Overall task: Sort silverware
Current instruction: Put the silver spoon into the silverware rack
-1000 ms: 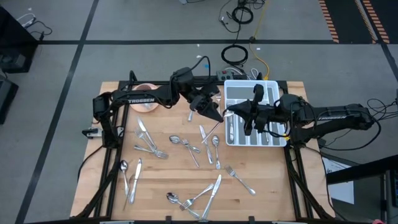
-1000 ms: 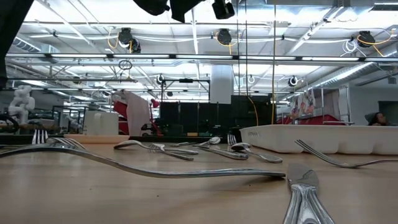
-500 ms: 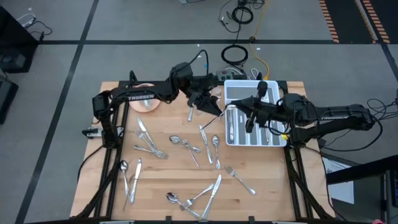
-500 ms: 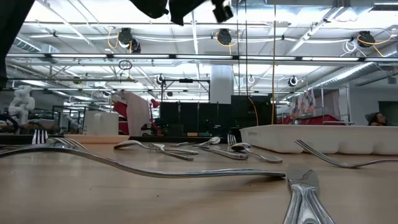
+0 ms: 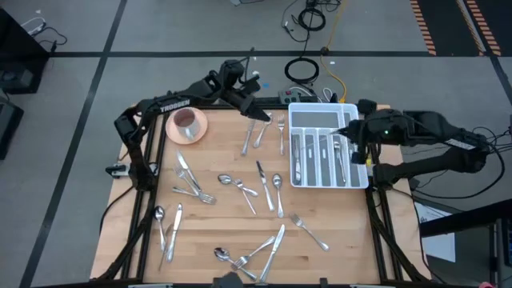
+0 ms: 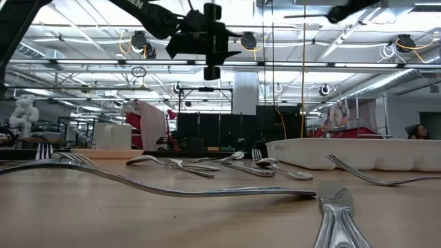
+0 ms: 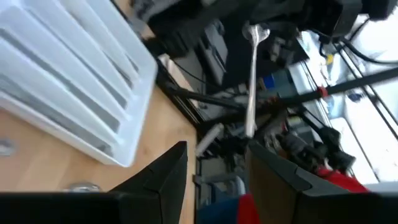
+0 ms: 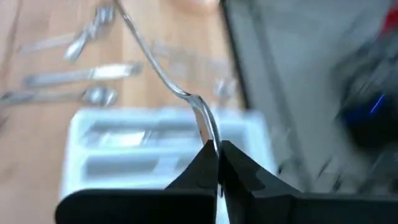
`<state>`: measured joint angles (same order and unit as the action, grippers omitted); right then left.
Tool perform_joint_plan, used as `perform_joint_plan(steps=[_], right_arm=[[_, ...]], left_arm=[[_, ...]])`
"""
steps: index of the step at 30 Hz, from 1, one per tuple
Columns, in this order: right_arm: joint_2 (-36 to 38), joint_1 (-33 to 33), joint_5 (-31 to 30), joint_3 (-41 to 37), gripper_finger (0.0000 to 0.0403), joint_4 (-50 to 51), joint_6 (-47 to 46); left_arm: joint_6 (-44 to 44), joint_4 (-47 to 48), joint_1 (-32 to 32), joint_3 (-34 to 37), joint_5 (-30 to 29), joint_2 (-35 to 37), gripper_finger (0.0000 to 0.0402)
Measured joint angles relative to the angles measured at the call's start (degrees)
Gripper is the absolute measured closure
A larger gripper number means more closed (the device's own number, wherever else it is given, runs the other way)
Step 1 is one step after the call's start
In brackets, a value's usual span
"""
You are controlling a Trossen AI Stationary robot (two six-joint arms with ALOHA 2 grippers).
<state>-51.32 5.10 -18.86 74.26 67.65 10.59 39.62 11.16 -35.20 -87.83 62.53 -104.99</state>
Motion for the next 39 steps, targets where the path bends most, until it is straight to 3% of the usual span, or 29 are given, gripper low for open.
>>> perform_joint_plan(steps=[7, 11, 14, 26, 32, 39], right_arm=[[-6.49, 7.22, 9.45, 3.74, 0.0403, 22.78, -13.94], [-10.00, 9.62, 13.16, 1.71, 0.0403, 21.58, -13.13], [-14.37, 11.21, 12.11, 0.72, 0.0403, 22.20, -13.55], [-28.28, 19.54, 14.48, -7.42, 0.0403, 22.45, -1.16], [-28.70, 24.81, 14.54, -7.41, 0.0403, 22.35, 12.16], [-27.24, 31.99, 10.97, -3.14, 0.0403, 22.35, 20.80]], left_arm=[[-0.09, 0.06, -1.24, 0.00, -0.62, 0.00, 0.0238], [-1.22, 0.16, -1.07, 0.00, -0.62, 0.00, 0.0238], [-2.56, 1.00, -0.89, 0.00, -0.62, 0.00, 0.0238], [-7.69, 5.44, -0.68, 0.04, -0.53, 0.00, 0.0238], [-8.91, 5.90, -0.68, 0.04, -0.51, 0.00, 0.0238], [-9.07, 5.90, -0.68, 0.04, -0.43, 0.00, 0.0238]])
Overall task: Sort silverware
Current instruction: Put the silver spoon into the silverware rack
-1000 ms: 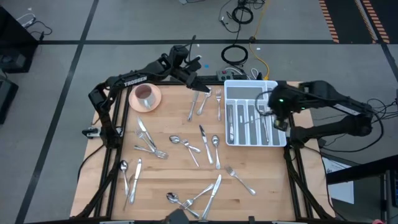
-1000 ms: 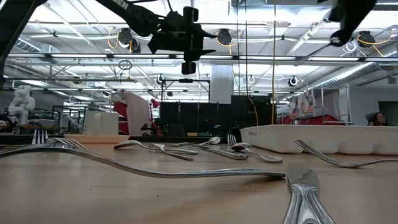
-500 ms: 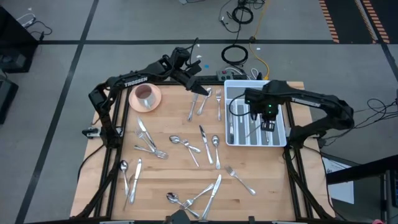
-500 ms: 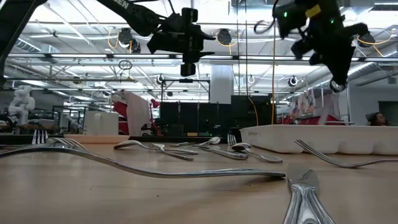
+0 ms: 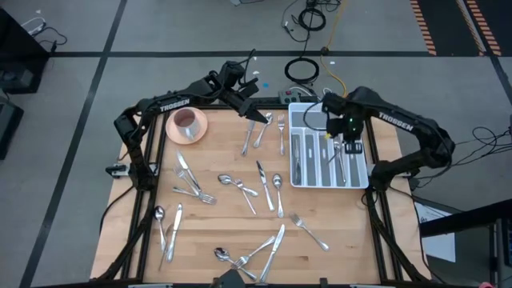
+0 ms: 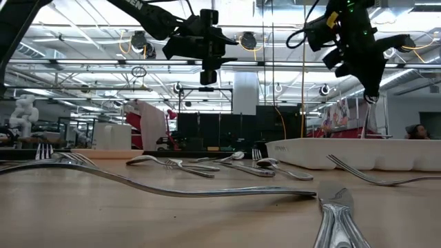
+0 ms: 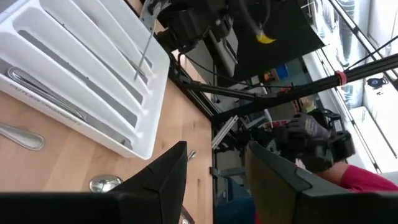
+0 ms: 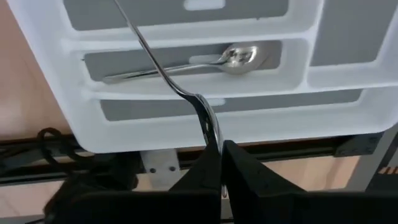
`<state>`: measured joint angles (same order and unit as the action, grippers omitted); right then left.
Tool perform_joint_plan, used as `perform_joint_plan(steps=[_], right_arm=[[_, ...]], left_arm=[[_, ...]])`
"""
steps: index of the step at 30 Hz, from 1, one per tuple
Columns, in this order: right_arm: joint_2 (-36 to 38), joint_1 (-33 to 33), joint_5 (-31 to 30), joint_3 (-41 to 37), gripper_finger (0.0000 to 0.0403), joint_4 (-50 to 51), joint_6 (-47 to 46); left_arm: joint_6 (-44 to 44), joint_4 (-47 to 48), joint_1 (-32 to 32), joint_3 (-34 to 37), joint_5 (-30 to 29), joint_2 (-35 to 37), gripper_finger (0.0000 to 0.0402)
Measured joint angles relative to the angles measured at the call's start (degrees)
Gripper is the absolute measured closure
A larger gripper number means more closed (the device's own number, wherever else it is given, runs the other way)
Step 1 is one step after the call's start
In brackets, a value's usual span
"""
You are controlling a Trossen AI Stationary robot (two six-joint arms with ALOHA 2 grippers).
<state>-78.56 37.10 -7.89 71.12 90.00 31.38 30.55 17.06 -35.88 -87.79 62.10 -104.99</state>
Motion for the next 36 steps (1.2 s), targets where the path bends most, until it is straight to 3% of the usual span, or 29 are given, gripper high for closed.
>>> perform_joint_plan(steps=[15, 17, 24, 27, 29, 32, 36], right_arm=[[-0.13, 10.61, 2.40, -1.85, 0.0403, 0.11, 8.62], [1.47, 10.28, 7.44, -1.70, 0.0403, -0.15, 8.17], [14.92, 4.09, 44.23, 9.18, 0.0403, -2.41, 8.45], [24.09, 4.20, 54.63, 13.50, 0.0403, -10.31, 7.90], [30.62, 4.94, 56.14, 13.58, 0.0403, -15.67, 5.76], [40.46, 5.85, 51.63, 11.15, 0.0403, -16.82, 0.13], [49.53, 5.93, 50.33, 1.90, 0.0403, -17.65, -9.76]], left_arm=[[-1.81, 0.26, 0.00, 0.00, 0.18, 0.00, 0.0238], [-2.67, 0.44, 0.00, 0.00, 0.20, 0.00, 0.0238], [-6.07, 0.66, 0.00, 0.00, -1.06, 0.00, 0.0238], [-7.18, 0.67, 0.00, 0.00, -3.49, 0.00, 0.0238], [-7.11, 0.64, 0.00, 0.00, -5.33, 0.00, 0.0238], [-6.86, 0.64, 0.00, 0.00, -6.92, 0.00, 0.0238], [-4.61, 0.25, 0.00, 0.00, -7.01, 0.00, 0.0238]])
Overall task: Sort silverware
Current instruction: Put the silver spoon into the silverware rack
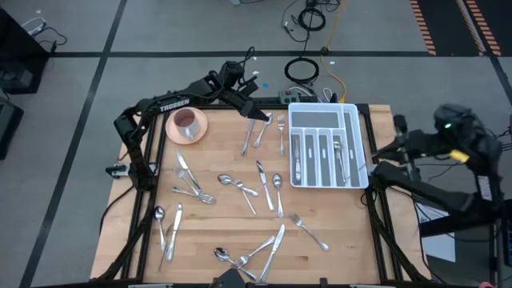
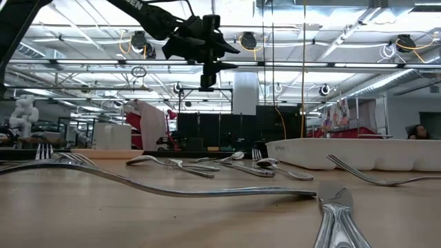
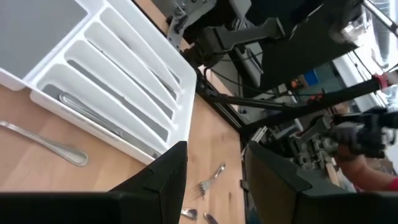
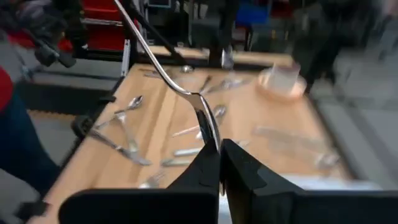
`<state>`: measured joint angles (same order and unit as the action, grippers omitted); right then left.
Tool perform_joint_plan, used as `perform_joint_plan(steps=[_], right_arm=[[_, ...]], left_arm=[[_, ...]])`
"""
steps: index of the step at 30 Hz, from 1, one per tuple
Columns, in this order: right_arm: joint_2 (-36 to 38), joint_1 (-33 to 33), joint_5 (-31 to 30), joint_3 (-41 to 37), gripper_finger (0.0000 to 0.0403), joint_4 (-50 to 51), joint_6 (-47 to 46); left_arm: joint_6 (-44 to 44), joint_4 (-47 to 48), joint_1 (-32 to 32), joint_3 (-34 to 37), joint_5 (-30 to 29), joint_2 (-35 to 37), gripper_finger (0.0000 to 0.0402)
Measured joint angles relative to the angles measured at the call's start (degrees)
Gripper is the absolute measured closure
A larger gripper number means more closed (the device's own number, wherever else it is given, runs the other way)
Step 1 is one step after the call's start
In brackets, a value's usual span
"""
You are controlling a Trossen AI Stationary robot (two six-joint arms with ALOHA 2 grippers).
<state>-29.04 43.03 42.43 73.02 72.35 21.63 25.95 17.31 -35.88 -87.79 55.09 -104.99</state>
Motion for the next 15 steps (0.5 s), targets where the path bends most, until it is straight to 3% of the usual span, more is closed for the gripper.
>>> perform_joint_plan(steps=[4, 9, 12, 15], right_arm=[[3.93, -0.04, 5.03, -12.85, 0.0403, -8.81, -13.47], [-1.66, 0.00, 12.75, -22.02, 0.0403, -9.00, -27.96], [-8.27, -0.01, 10.17, -21.40, 0.0403, -0.05, -25.41], [-16.39, 0.00, -1.96, -17.96, 0.0403, 13.28, -17.74]], left_arm=[[0.80, -0.06, 0.00, 0.00, -0.11, 0.00, 0.0238], [2.17, 0.23, 0.00, 0.00, -0.06, 0.00, 0.0238], [1.99, 0.21, 0.00, 0.00, -0.04, 0.00, 0.0238], [1.77, 0.24, 0.00, 0.00, 0.05, 0.00, 0.0238]])
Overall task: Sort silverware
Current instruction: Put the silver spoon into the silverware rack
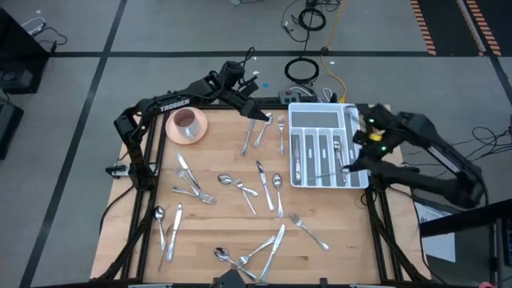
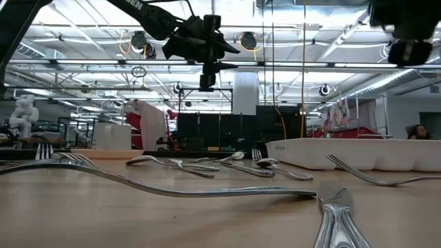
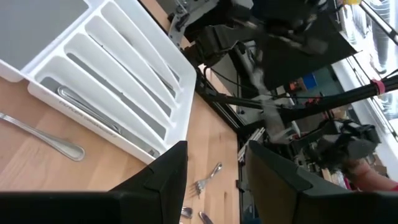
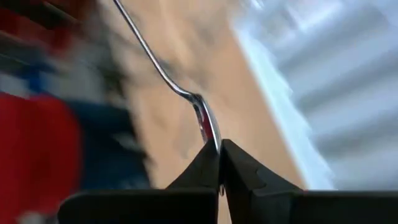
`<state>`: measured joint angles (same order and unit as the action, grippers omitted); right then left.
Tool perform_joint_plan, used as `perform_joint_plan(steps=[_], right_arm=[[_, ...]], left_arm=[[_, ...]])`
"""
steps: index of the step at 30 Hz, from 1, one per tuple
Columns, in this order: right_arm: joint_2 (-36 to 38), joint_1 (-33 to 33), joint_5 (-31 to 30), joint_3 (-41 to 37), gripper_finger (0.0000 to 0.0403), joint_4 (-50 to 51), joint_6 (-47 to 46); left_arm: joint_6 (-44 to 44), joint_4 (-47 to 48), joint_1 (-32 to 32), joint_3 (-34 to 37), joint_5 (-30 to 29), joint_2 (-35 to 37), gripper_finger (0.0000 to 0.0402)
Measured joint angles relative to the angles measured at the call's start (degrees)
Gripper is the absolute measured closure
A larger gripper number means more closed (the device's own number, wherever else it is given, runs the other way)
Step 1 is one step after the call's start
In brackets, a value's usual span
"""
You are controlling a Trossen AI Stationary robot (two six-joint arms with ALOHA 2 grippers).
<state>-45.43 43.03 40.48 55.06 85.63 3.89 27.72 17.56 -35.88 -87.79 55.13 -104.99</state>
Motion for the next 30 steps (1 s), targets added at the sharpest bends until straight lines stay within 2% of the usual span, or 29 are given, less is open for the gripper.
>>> perform_joint_plan(steps=[1, 3, 6, 9, 11, 14, 18, 21, 26, 30], right_arm=[[-2.60, 0.00, -5.71, 1.37, 0.0403, 3.84, 2.30], [-7.53, -0.07, -16.37, 4.23, 0.0403, 4.22, 4.02], [-13.13, 0.02, -20.87, 9.38, 0.0403, 3.76, 10.61], [-19.00, -0.01, -29.66, 13.61, 0.0403, 4.25, 16.32], [-22.16, 0.35, -33.38, 14.71, 0.0403, 4.06, 23.93], [-25.65, 0.52, -35.61, 15.59, 0.0403, 4.58, 33.74], [-30.50, 2.64, -35.91, 15.44, 0.0403, 3.94, 40.21], [-32.97, 5.04, -37.24, 15.48, 0.0403, 4.61, 43.26], [-35.27, 9.34, -42.87, 15.48, 0.0403, 4.51, 46.26], [-35.82, 12.35, -43.69, 15.36, 0.0403, 4.33, 46.57]], left_arm=[[-0.05, 0.01, 0.00, 0.00, 0.02, 0.00, 0.0238], [-1.00, 0.02, 0.00, 0.00, 0.02, 0.00, 0.0238], [-2.76, 0.21, 0.00, 0.00, 0.07, 0.00, 0.0238], [-3.05, 0.20, 0.00, 0.00, 0.09, 0.00, 0.0238], [-3.27, 0.20, 0.00, 0.00, 0.07, 0.00, 0.0238], [-4.17, 0.21, 0.00, 0.00, 0.08, 0.00, 0.0238], [-4.32, 0.52, 0.00, 0.00, 0.09, 0.00, 0.0238], [-4.51, 1.55, 0.00, 0.00, 0.11, 0.00, 0.0238], [-4.58, 1.54, 0.00, 0.00, 0.10, 0.00, 0.0238], [-5.94, 1.51, 0.00, 0.00, 0.04, 0.00, 0.0238]])
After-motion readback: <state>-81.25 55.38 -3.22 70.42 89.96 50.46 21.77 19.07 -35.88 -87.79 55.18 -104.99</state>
